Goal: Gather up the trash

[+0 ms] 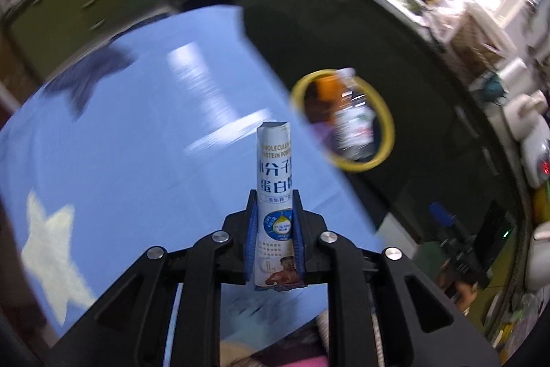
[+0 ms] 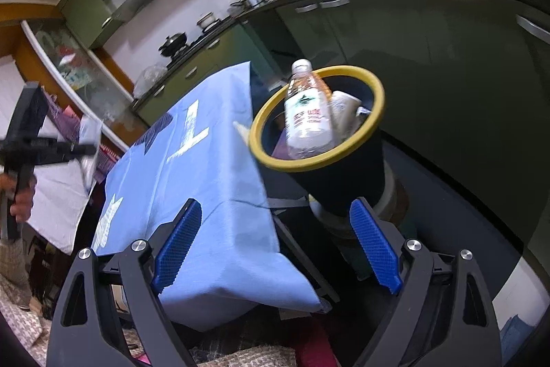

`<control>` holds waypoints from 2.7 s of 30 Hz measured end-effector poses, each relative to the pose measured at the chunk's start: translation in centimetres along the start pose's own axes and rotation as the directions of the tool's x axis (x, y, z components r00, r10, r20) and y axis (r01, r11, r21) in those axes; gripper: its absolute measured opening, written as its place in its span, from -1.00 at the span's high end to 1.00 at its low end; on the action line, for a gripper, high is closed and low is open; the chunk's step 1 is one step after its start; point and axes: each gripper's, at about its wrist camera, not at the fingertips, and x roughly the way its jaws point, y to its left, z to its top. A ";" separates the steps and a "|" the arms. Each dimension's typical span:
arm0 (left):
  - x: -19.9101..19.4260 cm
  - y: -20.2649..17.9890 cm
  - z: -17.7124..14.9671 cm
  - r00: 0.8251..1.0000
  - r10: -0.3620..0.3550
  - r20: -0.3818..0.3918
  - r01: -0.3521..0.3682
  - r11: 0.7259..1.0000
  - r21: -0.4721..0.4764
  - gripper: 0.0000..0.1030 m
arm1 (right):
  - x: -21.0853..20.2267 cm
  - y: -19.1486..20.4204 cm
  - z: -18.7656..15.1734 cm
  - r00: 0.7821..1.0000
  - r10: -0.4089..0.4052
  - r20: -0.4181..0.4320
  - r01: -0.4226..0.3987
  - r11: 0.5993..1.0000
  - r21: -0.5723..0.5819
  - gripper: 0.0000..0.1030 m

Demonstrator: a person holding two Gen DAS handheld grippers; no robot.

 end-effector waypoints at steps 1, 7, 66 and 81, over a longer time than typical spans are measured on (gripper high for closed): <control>1.1 -1.8 1.4 1.000 -0.023 -0.001 0.023 0.999 0.030 0.66 | -0.2 -0.3 0.0 1.000 -0.001 0.003 0.001 1.000 0.009 -0.69; 9.1 -8.5 6.8 0.993 -0.098 -0.064 0.103 0.991 0.084 0.66 | -0.9 -1.9 -0.5 1.000 0.003 0.014 -0.004 0.999 0.050 -0.69; -1.2 -0.7 -4.9 0.844 0.066 0.532 -0.150 0.982 0.116 -0.87 | -0.4 1.8 0.1 0.999 0.036 0.015 -0.035 0.998 -0.048 -0.74; -14.5 5.4 -21.8 0.624 0.325 0.711 -0.332 0.933 -0.136 -0.87 | -6.7 14.0 -2.3 0.987 -0.067 0.146 0.116 0.926 -0.359 -0.91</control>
